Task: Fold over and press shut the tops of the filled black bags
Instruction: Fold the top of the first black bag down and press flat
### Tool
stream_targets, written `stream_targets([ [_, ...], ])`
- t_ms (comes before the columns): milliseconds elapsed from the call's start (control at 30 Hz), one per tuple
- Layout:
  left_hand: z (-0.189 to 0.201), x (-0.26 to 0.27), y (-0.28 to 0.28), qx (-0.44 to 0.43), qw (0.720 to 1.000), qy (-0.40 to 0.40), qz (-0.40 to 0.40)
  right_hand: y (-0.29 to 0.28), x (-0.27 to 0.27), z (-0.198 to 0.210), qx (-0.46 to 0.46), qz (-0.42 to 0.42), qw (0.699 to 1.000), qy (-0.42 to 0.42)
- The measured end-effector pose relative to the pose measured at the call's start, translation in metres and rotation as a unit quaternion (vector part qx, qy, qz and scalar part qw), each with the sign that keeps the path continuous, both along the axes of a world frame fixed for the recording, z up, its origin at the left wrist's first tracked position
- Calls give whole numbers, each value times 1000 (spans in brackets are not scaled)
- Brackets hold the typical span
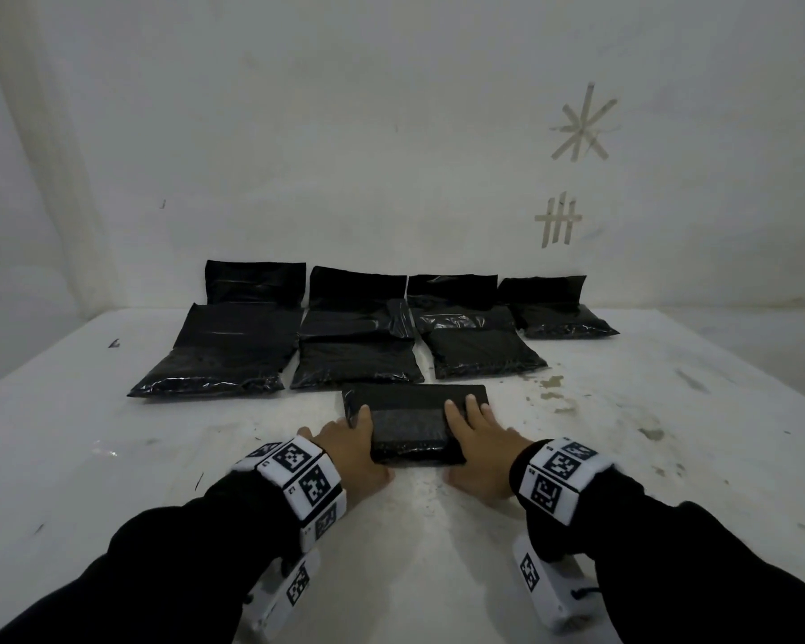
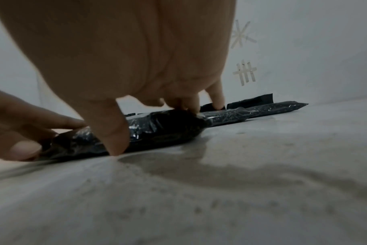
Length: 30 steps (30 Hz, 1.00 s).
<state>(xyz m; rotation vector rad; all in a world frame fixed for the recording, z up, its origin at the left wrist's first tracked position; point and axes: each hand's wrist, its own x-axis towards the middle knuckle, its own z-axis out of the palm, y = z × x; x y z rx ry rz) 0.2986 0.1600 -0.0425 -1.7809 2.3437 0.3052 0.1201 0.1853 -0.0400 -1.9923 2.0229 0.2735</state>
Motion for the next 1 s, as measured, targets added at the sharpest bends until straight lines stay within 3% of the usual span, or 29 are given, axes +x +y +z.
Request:
stream_targets([
  [200, 9, -10, 5, -81, 990, -113, -10, -1, 3, -2, 3, 15, 1000, 13],
  [333, 8, -17, 6, -23, 999, -29, -10, -3, 7, -2, 7, 19, 997, 69],
  [433, 4, -18, 9, 10, 999, -11, -30, -3, 12, -4, -27, 54, 990, 125],
  [633, 6, -26, 18, 17, 995, -71, -71, -4, 14, -9, -38, 73, 996, 45],
  [700, 5, -27, 21, 6, 994, -84, -75, -3, 14, -9, -24, 76, 995, 66],
  [833, 3, -26, 20, -12, 994, -71, -82, -1, 15, -8, -46, 91, 986, 136],
  [1000, -3, -27, 16, -25, 995, -48, -81, 0, 17, -10, -43, 91, 993, 62],
])
